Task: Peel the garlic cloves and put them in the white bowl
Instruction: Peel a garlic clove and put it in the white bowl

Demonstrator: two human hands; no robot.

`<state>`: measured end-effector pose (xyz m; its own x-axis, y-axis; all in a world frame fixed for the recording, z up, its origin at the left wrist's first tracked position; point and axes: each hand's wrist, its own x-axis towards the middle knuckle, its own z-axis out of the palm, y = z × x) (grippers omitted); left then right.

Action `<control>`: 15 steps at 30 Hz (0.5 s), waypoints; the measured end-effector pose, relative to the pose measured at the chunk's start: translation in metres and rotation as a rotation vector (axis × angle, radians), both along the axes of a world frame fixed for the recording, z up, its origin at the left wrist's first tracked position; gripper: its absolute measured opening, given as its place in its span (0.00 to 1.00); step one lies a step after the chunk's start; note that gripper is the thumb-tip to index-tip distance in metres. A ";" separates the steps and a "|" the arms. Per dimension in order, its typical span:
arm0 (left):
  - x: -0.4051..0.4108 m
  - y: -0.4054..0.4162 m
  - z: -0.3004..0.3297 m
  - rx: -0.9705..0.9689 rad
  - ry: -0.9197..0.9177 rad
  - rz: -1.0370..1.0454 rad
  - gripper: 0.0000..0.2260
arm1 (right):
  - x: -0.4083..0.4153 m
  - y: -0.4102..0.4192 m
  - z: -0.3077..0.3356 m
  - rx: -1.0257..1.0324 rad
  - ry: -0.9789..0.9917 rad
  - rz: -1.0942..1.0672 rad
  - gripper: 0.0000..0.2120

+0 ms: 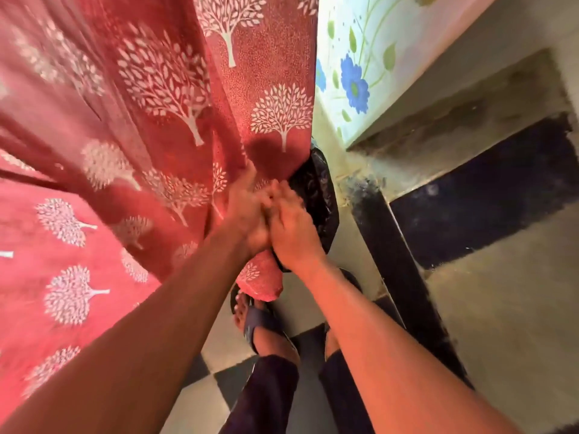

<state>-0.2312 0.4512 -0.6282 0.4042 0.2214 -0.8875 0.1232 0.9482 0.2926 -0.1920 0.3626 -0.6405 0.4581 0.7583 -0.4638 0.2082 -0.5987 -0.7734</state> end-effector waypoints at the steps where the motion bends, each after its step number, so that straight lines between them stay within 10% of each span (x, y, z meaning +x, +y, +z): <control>1: 0.001 -0.001 0.005 -0.011 -0.013 -0.017 0.36 | 0.006 -0.001 -0.003 -0.082 -0.048 -0.064 0.21; 15: -0.007 -0.008 0.015 0.027 -0.024 0.123 0.31 | 0.000 -0.002 0.009 0.064 -0.101 0.014 0.22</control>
<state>-0.2380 0.4430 -0.6129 0.3933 0.2943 -0.8710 -0.0011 0.9475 0.3196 -0.1917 0.3605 -0.6310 0.4892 0.7917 -0.3659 0.2949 -0.5449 -0.7849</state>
